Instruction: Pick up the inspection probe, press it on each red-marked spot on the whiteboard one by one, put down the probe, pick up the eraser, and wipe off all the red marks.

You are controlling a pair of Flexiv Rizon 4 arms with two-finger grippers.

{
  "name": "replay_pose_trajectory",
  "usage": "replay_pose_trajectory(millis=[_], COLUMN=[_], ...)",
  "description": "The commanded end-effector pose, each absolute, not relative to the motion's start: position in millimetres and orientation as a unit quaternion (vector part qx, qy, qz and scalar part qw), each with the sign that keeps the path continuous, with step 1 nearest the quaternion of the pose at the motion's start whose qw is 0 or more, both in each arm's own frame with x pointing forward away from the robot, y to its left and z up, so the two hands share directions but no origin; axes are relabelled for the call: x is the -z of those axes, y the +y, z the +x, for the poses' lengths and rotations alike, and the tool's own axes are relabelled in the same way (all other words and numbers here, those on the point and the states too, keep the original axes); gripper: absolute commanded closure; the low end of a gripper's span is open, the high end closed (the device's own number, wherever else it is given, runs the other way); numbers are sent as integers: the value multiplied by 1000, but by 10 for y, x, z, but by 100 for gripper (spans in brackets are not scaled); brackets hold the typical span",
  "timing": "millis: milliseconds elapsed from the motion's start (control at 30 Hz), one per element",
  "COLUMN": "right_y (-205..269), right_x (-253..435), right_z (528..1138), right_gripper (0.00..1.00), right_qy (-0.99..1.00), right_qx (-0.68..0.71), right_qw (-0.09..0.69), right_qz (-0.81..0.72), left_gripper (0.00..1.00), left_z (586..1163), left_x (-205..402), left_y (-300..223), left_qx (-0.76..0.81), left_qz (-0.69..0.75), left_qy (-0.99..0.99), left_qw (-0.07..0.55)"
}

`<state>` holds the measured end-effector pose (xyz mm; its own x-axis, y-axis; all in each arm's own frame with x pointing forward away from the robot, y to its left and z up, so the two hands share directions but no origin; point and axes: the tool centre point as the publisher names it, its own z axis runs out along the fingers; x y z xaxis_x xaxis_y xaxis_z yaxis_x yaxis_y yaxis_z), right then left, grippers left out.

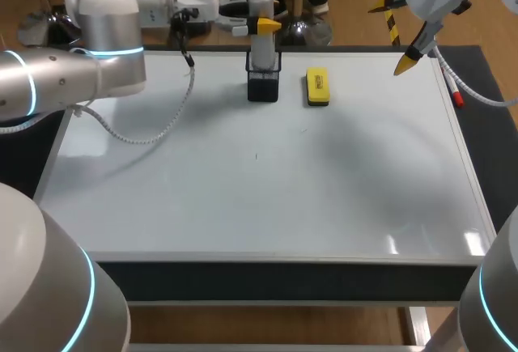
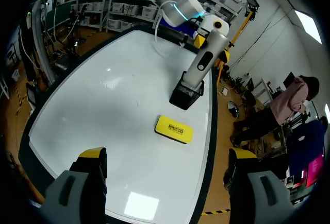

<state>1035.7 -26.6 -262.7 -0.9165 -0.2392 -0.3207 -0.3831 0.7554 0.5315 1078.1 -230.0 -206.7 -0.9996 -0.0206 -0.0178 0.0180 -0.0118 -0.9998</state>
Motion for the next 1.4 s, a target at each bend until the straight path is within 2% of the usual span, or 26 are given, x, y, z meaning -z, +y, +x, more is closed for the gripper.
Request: replay_pose_trajectory(millis=[33,1400], right_y=[-267,-267], right_x=[2625,2625], right_z=[10356,10356], right_gripper=[0,0], right_qy=[930,930], right_qx=[-306,-306], right_qw=[117,117], right_qz=[-168,-168], left_gripper=[100,100], left_z=[10866,10912], left_x=[2144,2679], left_y=[-2327,-2348], left_qx=[712,709], left_qz=[-2,-8], left_qy=[702,706], left_qw=[6,8])
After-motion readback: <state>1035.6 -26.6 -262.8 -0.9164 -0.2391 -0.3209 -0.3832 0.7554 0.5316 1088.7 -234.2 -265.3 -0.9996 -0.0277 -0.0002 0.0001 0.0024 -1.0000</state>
